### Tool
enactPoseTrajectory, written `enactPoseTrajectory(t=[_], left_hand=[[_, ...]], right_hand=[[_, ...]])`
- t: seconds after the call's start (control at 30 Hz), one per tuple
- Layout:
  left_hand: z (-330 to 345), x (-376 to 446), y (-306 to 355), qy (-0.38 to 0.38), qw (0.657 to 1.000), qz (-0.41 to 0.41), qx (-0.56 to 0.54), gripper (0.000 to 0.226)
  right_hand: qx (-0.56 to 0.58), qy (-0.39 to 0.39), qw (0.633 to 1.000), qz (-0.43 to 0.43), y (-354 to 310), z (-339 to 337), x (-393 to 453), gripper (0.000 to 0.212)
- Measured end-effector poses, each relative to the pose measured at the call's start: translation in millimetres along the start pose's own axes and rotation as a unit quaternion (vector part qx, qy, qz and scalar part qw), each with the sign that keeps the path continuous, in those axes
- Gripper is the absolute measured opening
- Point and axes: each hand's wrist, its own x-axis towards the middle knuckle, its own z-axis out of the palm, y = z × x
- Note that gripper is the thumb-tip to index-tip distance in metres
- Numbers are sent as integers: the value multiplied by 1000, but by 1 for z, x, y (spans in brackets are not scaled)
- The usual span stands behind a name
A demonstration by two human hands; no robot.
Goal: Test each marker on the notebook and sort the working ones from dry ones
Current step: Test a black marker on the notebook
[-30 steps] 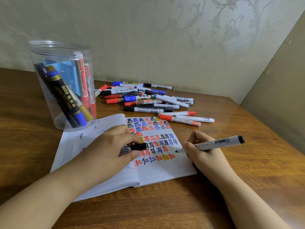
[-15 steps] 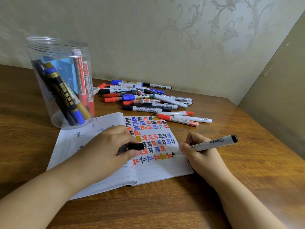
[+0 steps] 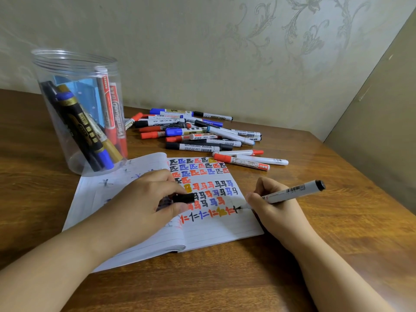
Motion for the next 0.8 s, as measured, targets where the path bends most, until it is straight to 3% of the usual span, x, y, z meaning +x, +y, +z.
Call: enactPoseTrajectory(t=[0.37, 0.5, 0.7, 0.8], left_hand=[[-1, 0, 2, 2, 1000, 6, -1, 19], [-8, 0, 5, 17, 1000, 7, -12, 16], [-20, 4, 0, 45, 998, -23, -29, 19], [-24, 5, -3, 72, 996, -45, -34, 18]], right_hand=[[3, 14, 1000, 6, 1, -1, -1, 33], [96, 52, 993, 36, -11, 0, 3, 28], [174, -37, 984, 11, -70, 12, 25, 22], [253, -43, 967, -4, -84, 33, 35, 26]])
